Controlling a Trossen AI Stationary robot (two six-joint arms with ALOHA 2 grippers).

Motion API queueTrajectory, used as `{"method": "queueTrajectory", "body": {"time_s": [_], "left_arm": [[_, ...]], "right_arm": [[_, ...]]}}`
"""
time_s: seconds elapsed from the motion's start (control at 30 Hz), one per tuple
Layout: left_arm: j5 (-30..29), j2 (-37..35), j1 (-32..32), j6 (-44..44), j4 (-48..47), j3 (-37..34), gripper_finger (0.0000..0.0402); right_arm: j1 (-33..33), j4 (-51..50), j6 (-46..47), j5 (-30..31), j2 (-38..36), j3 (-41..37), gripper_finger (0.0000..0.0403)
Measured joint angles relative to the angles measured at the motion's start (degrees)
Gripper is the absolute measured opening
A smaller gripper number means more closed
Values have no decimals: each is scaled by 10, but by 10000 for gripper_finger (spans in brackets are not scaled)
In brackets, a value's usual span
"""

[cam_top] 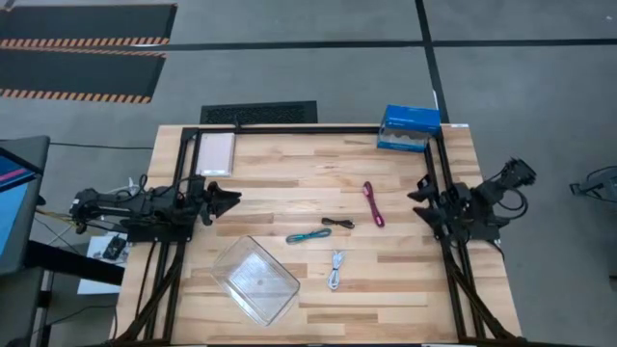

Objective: Pick and place USB-C Cables
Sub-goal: Put the pink charger cable into the transparent bin

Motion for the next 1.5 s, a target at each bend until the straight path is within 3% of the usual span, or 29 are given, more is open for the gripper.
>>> {"method": "queueTrajectory", "body": {"time_s": [0.17, 0.3, 0.6, 0.77, 0.93, 1.07, 1.2, 1.33, 1.5], "left_arm": [[-24, 0, 0, -2, 2, 0, 185], [-63, 0, 0, -2, 5, 0, 185], [-83, 0, 0, 9, 6, 0, 185], [-84, 0, 0, 9, 6, 0, 185], [-85, 0, 0, 12, 6, 0, 185], [-85, 0, 0, 14, 6, 0, 185], [-85, 0, 0, 22, 6, 0, 185], [-85, 0, 0, 26, 6, 0, 185], [-81, 0, 0, 26, 6, 0, 185]], "right_arm": [[-28, 0, 93, 71, 0, 9, 217], [-47, -55, 114, 72, 18, 47, 217], [-79, -202, 141, 77, 198, 220, 217], [-105, -407, 214, 135, 324, 363, 217], [-152, -678, 395, 149, 439, 486, 217], [-199, -845, 539, 106, 517, 543, 217], [-247, -914, 631, 3, 578, 551, 217], [-287, -927, 639, -95, 632, 551, 217], [-304, -933, 620, -119, 700, 551, 224]]}}
